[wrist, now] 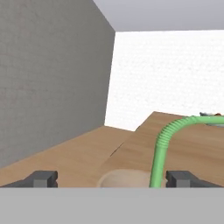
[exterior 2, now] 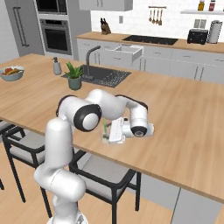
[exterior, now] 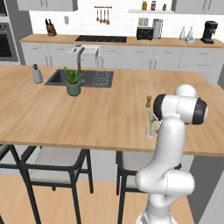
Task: Take a straw from the drawer in front and place it inside the glass cup on the dining counter.
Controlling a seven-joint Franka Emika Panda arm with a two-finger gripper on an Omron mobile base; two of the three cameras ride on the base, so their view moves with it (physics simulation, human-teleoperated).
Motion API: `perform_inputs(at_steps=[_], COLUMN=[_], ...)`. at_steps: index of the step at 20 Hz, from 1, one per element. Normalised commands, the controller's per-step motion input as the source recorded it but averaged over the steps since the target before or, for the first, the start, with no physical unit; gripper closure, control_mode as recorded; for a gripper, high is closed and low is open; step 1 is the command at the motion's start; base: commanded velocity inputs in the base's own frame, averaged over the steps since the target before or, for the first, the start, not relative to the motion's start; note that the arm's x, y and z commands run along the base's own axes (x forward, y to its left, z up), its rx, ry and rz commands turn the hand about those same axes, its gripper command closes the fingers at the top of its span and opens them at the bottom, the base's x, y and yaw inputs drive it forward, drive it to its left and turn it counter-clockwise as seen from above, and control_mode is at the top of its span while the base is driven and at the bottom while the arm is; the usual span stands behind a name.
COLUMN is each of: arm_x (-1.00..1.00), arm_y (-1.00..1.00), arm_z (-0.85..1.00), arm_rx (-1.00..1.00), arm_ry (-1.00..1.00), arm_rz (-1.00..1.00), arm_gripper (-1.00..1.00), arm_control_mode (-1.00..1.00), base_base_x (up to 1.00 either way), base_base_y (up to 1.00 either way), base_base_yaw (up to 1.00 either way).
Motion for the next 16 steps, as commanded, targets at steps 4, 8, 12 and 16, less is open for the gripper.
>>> perform_inputs(at_steps=[4,8,12,16], arm_x=[0.00,0.00,-0.01,-0.22], arm_y=[-0.08,-0.18,-0.17,-0.03], arm_z=[-0.08,0.01,0.28,0.44], arm_rx=[0.00,0.00,0.00,0.00], arm_ry=[0.00,0.00,-0.03,-0.07], arm_rz=[0.00,0.00,0.00,-0.02], arm_gripper=[-1.00,-1.00,-1.00,-1.00], arm_control_mode=[-1.00,-1.00,-1.00,-1.00], base_base_x=[0.00,0.00,0.00,0.00], base_base_y=[0.00,0.00,0.00,0.00], base_base_yaw=[0.00,0.00,0.00,0.00])
